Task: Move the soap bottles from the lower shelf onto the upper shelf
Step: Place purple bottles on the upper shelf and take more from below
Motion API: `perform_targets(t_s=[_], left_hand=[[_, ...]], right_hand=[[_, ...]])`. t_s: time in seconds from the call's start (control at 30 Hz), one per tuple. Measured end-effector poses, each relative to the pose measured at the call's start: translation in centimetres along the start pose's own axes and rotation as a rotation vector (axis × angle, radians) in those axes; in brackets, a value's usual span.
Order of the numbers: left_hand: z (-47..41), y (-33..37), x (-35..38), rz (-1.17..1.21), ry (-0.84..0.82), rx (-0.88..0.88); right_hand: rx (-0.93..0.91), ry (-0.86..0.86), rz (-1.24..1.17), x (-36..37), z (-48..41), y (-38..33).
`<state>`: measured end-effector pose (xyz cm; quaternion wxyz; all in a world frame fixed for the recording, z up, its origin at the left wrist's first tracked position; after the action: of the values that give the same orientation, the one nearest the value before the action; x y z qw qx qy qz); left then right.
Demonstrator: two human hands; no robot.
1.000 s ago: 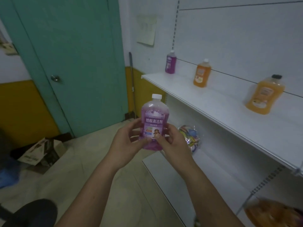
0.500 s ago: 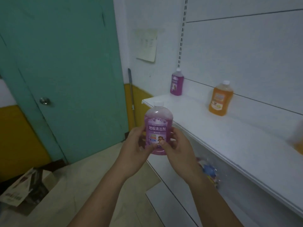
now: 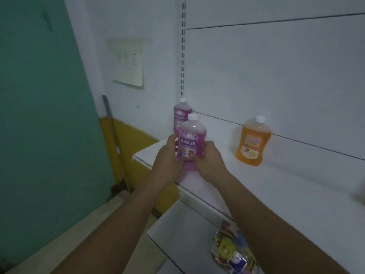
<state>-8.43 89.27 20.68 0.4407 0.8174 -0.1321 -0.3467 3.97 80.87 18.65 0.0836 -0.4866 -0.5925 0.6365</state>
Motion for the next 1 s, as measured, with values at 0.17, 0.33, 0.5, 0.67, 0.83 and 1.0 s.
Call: perform_targets(t_s=[0.17,0.33,0.5,0.67,0.83,1.0], left_hand=[[-7.7,-2.8,1.9,0.033,-0.128,0.192],[-12.7,-5.7,3.4,0.009,-0.239,0.205],[-14.1,-7.0,4.2,0.081,-0.313,0.231],[-14.8,-7.5,4.0,0.103,-0.354,0.201],[-15.4,-7.4,4.3,0.091,-0.408,0.158],[-15.7,-7.4,4.1,0.096,-0.439,0.145]], right_hand=[[0.114,0.154,0.155,1.5,-9.1,4.4],[0.178,0.257,0.186,1.4,-11.8,2.3],[0.191,0.346,0.163,1.7,-13.1,2.0],[0.202,0.381,0.16,2.0,-13.8,1.7],[0.224,0.422,0.138,2.0,-14.0,1.3],[0.256,0.437,0.137,2.5,-14.2,1.1]])
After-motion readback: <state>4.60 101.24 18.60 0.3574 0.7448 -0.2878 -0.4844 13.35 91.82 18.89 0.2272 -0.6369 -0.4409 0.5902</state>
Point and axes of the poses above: each hand's wrist, its own z-axis away from the middle knuckle, its own x-axis out of the palm, y = z × x, the point moved 3 cm from there along -z, towards the middle knuckle, and after that the axes turned 1 degree about z, right-handed, at the moved point
